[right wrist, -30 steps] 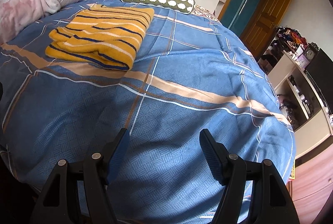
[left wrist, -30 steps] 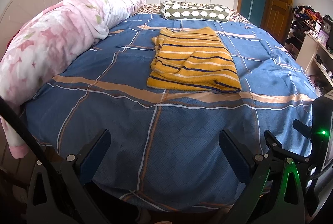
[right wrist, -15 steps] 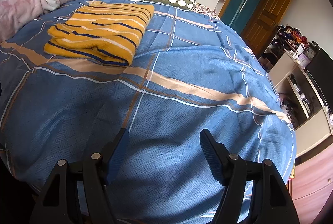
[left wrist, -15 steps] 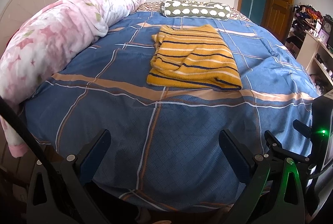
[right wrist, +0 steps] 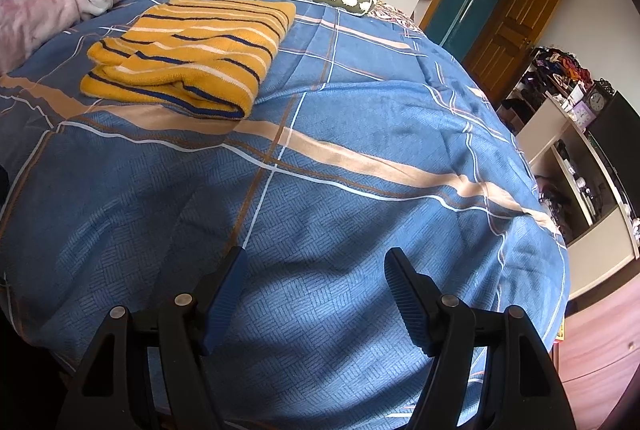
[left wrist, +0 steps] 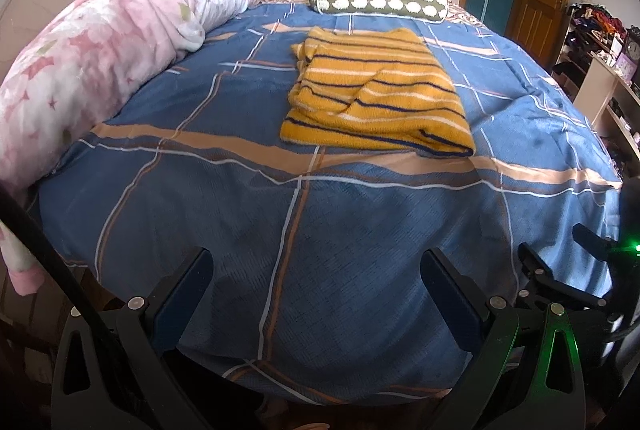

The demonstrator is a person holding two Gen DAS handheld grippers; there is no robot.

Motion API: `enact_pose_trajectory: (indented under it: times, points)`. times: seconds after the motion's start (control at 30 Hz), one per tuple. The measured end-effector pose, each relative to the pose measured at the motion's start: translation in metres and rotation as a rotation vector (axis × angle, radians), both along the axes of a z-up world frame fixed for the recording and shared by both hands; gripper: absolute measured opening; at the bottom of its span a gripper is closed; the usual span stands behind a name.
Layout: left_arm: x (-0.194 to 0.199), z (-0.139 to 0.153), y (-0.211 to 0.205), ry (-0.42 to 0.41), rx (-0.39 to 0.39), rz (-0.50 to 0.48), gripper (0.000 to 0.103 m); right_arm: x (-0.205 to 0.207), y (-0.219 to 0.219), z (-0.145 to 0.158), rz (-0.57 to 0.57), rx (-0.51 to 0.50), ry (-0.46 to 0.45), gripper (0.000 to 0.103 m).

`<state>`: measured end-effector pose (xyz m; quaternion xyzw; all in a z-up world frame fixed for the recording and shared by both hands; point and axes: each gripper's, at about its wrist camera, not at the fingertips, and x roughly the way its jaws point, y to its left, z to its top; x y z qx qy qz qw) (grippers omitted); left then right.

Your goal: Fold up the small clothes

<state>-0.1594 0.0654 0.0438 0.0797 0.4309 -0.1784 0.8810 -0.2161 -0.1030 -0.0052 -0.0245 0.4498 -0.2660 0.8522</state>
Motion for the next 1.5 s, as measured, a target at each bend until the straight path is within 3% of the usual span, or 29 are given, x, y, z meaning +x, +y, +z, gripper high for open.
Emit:
enact_pose_trajectory:
  times: [0.3, 0.47, 0.57, 0.7, 0.77, 0.9, 1.03, 1.2, 1.27, 1.33, 1.43, 1.5]
  points:
    - [0.03, -0.015, 0.007, 0.013, -0.015, 0.037, 0.103, -0.002, -0.027, 0.017, -0.031, 0.069, -0.107, 0.075]
    - [0.061, -0.031, 0.017, -0.023, -0.025, 0.101, 0.103, 0.033, -0.035, 0.036, 0.038, 0.125, -0.135, 0.075]
    - [0.082, -0.044, 0.016, -0.035, -0.011, 0.115, 0.103, 0.068, -0.034, 0.048, 0.092, 0.157, -0.158, 0.073]
    - [0.098, -0.06, 0.017, -0.057, 0.003, 0.114, 0.103, 0.123, -0.029, 0.063, 0.19, 0.211, -0.202, 0.042]
    - [0.098, -0.068, 0.017, -0.091, -0.003, 0.096, 0.103, 0.157, -0.023, 0.068, 0.242, 0.228, -0.198, 0.033]
    - [0.092, -0.073, 0.015, -0.167, 0.005, 0.062, 0.103, 0.234, -0.021, 0.065, 0.317, 0.328, -0.149, 0.032]
    - [0.095, -0.074, 0.017, -0.171, -0.013, 0.049, 0.103, 0.322, -0.02, 0.029, 0.34, 0.477, -0.014, 0.032]
    - [0.1, -0.074, 0.016, -0.157, -0.015, 0.052, 0.103, 0.379, -0.017, 0.017, 0.285, 0.526, 0.051, 0.032]
    - [0.101, -0.074, 0.016, -0.151, -0.017, 0.054, 0.103, 0.378, -0.016, 0.024, 0.308, 0.499, 0.064, 0.032]
    - [0.102, -0.075, 0.018, -0.146, -0.02, 0.054, 0.103, 0.359, -0.018, 0.041, 0.324, 0.494, -0.006, 0.032]
    - [0.104, -0.075, 0.018, -0.141, -0.023, 0.054, 0.103, 0.325, -0.016, 0.053, 0.358, 0.571, -0.076, 0.032]
    - [0.106, -0.076, 0.018, -0.135, -0.024, 0.056, 0.103, 0.309, -0.011, 0.046, 0.389, 0.632, -0.068, 0.032]
